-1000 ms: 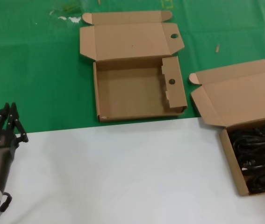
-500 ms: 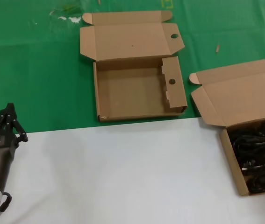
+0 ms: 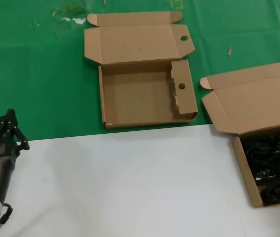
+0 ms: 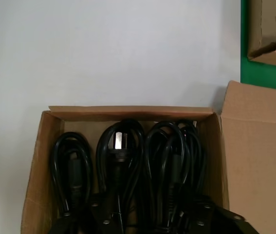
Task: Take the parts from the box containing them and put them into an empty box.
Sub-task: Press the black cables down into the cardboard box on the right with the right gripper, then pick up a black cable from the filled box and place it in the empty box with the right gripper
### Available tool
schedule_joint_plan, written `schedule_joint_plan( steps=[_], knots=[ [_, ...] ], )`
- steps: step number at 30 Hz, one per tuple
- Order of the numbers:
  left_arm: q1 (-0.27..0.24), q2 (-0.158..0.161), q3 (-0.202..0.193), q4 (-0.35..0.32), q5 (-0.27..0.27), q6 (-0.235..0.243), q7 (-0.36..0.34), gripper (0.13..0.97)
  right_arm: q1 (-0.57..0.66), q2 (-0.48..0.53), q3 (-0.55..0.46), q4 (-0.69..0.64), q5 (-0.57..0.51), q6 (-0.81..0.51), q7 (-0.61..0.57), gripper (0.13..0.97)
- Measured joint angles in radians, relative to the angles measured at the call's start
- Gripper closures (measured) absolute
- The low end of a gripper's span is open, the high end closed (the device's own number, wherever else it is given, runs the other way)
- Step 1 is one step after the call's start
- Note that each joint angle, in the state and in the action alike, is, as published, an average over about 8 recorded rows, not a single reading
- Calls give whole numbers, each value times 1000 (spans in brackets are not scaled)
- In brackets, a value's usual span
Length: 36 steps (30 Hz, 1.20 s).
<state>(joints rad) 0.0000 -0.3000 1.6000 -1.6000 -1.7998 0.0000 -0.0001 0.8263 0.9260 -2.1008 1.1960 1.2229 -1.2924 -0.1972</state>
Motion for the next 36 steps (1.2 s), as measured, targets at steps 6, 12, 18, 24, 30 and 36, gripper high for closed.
schedule_joint_plan(
  steps=[6,12,18,24,30,36],
  knots=[
    [0,0,0,0,0,0,0,957,17,-13,-2,-28,-6,-2,-10,604],
    [0,0,0,0,0,0,-1,957,29,-21,-2,-44,-8,-4,-20,718],
    [0,0,0,0,0,0,0,957,52,-17,-1,-19,-4,-37,-5,816],
    [0,0,0,0,0,0,0,957,120,-3,2,67,2,-133,68,885],
    [0,0,0,0,0,0,0,957,239,-32,3,142,13,-223,171,905],
    [0,0,0,0,0,0,0,957,368,-156,-9,154,4,-228,282,911]
  ],
)
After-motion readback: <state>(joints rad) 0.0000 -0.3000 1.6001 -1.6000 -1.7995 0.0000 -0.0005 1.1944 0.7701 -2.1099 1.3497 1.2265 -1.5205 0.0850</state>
